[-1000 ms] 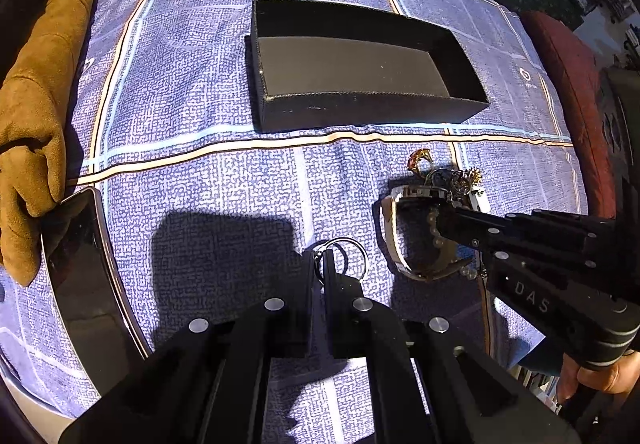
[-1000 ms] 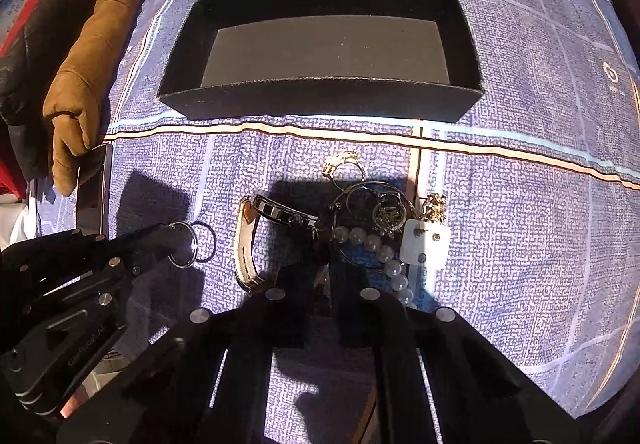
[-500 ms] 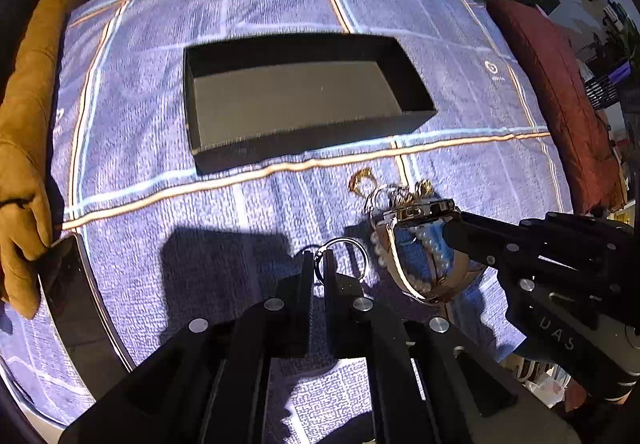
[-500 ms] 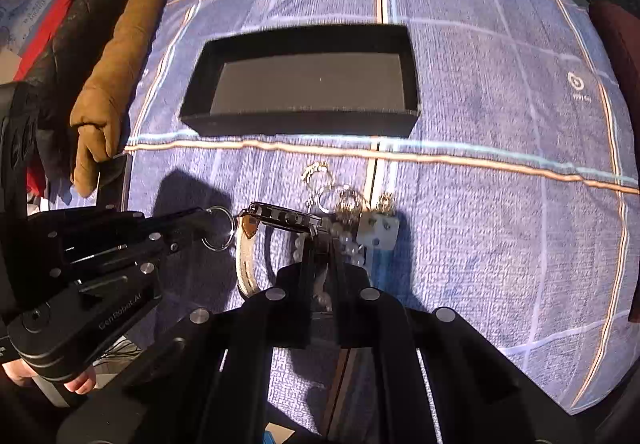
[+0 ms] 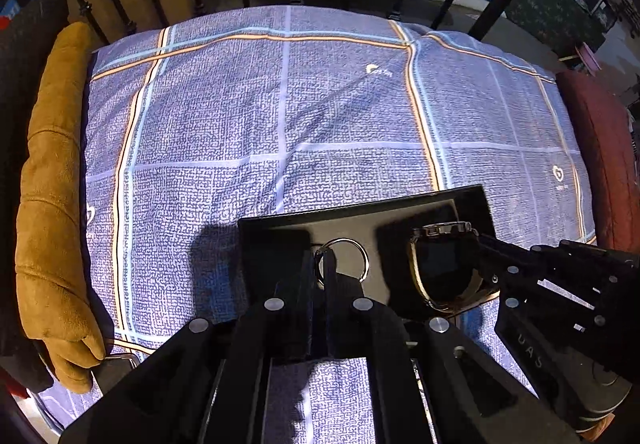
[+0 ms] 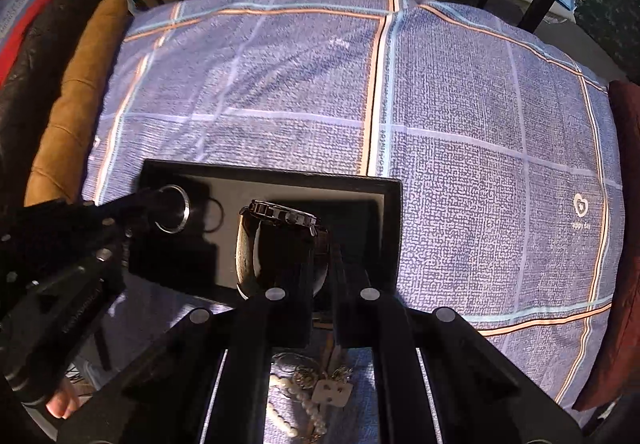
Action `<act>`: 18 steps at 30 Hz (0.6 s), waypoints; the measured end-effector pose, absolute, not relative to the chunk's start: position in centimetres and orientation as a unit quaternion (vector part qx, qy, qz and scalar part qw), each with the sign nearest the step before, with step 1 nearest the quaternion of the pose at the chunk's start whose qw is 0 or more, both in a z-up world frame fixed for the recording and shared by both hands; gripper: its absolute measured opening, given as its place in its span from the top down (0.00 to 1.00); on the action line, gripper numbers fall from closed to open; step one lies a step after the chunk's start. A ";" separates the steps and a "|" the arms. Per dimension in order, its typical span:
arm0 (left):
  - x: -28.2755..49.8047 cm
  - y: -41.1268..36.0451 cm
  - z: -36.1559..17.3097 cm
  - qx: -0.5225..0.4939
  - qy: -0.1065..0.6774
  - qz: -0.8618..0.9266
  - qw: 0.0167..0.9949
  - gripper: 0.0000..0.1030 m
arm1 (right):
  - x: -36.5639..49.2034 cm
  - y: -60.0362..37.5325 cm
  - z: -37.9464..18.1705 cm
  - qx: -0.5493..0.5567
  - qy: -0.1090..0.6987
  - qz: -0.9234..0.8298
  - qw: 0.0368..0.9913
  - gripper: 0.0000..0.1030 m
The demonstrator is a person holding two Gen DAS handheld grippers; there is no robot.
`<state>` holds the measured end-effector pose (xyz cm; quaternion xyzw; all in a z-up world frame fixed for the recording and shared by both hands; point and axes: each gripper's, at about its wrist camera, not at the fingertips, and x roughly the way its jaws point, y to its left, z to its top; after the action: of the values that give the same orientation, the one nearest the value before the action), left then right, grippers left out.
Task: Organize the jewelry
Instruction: 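Carry the ring and watch into the black tray and open both tools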
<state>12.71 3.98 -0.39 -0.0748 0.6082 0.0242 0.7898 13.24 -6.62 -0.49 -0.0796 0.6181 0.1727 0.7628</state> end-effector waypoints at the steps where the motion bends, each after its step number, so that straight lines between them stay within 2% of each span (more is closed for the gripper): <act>1: 12.8 4.1 -0.8 -0.072 0.613 0.029 0.786 0.96 | 13.4 -6.8 -1.1 -0.080 0.623 0.169 0.760 0.92; 3: 12.9 4.0 -1.5 -0.063 0.622 0.035 0.780 0.95 | 13.4 -7.2 -1.6 -0.084 0.624 0.161 0.760 0.92; 4: 12.7 4.0 -1.6 -0.061 0.623 0.036 0.779 0.94 | 13.3 -7.4 -1.6 -0.081 0.621 0.161 0.762 0.86; 5: 12.5 4.1 -1.6 -0.065 0.622 0.029 0.780 0.90 | 13.2 -7.5 -1.5 -0.082 0.620 0.159 0.764 0.76; 7: 11.6 4.0 -1.2 -0.064 0.616 0.028 0.785 0.54 | 12.5 -8.1 -0.8 -0.090 0.606 0.156 0.775 0.61; 9: 9.7 3.8 -0.4 -0.063 0.605 0.023 0.793 0.45 | 11.3 -9.1 0.0 -0.089 0.596 0.156 0.783 0.61; 13: 5.2 2.5 -0.8 -0.055 0.614 -0.006 0.787 0.38 | 6.6 -11.8 -0.1 -0.057 0.609 0.188 0.769 0.61; 18: -0.6 0.3 -4.3 -0.054 0.657 -0.022 0.751 0.37 | -0.1 -12.8 -2.9 -0.060 0.642 0.211 0.734 0.61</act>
<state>-0.57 0.28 -4.34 -0.0544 0.6572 -0.0217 0.7515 -0.11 -12.75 -2.93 -0.0601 0.6421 0.2115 0.7344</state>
